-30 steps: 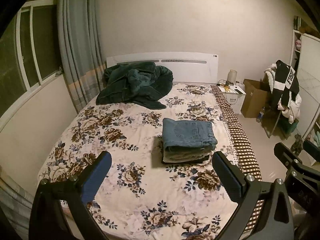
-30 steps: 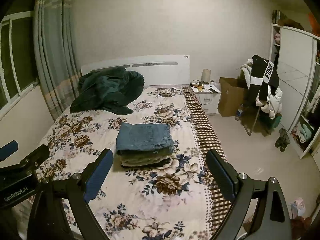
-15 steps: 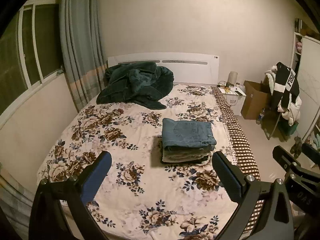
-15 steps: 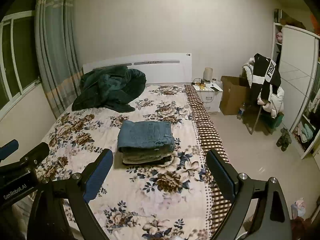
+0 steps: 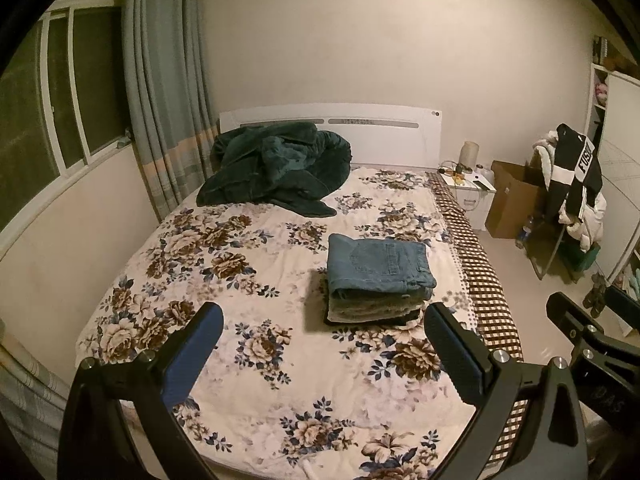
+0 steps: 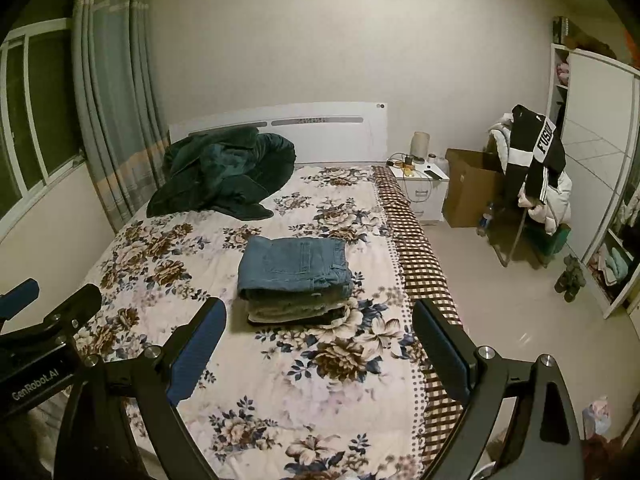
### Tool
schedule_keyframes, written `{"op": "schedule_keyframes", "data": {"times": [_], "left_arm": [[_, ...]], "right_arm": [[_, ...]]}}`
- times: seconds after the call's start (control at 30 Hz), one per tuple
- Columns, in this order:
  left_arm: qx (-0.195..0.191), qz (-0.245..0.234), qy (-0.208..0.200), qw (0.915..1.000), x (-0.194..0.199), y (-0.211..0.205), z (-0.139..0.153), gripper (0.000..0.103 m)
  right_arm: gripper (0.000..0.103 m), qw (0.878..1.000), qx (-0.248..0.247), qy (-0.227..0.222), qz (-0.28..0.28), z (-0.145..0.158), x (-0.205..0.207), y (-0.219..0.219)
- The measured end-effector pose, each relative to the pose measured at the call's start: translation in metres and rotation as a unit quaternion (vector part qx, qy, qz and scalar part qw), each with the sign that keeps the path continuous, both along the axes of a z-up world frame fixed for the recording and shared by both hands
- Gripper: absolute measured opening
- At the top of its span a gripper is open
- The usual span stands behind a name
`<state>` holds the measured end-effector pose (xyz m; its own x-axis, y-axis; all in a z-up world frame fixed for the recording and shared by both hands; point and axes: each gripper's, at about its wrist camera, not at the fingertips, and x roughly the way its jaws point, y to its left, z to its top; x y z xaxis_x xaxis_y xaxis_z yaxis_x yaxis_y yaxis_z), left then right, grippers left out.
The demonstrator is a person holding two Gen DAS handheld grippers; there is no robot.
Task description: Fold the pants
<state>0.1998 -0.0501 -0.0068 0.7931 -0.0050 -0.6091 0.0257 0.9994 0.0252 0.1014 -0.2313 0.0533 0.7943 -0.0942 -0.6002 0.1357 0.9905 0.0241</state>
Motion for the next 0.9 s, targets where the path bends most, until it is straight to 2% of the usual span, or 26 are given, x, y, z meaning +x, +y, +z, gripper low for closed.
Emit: {"op": "schedule_keyframes", "data": {"times": [0.9], "left_arm": [[0.002, 0.004, 0.003, 1.0000, -0.0009, 0.0025, -0.0022, 0.103]], "right_arm": [[0.096, 1.000, 0.001, 0.001, 0.001, 0.0011, 0.0010, 0.0000]]}}
